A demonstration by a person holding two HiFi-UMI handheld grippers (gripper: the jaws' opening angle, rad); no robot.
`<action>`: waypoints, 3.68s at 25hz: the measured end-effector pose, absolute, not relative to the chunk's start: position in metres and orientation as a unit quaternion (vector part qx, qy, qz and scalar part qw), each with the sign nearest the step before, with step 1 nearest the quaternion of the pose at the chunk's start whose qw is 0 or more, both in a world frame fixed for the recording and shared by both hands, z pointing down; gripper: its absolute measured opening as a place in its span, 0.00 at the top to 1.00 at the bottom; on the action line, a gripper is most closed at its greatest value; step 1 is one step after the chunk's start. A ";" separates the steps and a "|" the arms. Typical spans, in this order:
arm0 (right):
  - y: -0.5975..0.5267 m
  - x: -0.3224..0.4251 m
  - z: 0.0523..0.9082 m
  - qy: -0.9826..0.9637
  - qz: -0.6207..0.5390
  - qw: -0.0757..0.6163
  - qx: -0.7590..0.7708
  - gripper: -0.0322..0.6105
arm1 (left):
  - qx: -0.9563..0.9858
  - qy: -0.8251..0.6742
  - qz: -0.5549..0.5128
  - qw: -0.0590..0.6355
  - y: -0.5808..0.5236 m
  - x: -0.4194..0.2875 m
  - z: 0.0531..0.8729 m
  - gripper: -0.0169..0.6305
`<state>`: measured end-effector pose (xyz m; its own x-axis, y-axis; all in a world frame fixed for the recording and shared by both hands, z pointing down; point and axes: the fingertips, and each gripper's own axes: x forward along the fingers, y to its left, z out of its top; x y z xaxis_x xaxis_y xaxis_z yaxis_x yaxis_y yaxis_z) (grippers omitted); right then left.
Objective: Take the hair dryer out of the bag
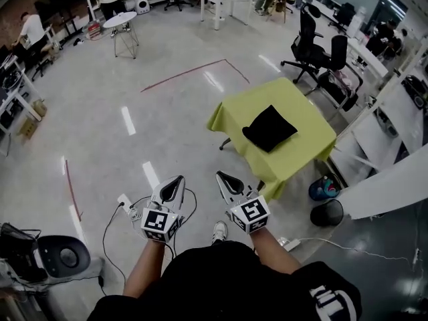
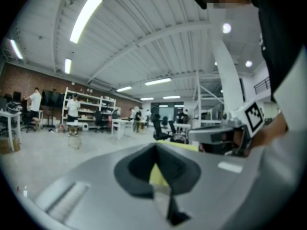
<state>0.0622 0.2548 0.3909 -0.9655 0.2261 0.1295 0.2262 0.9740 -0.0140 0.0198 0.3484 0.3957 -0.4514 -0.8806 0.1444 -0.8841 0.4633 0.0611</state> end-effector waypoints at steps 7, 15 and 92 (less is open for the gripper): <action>0.192 0.046 0.389 -0.992 0.007 0.063 -0.105 0.94 | 0.530 -0.844 0.020 0.084 0.283 0.006 0.390 0.96; 0.128 0.038 0.409 -0.993 0.031 0.071 -0.084 0.94 | 0.534 -0.840 0.046 0.088 0.231 -0.004 0.413 0.96; -0.174 -0.028 0.499 -0.930 0.142 0.123 0.316 0.94 | 0.821 -0.529 0.191 0.098 -0.143 -0.139 0.492 0.96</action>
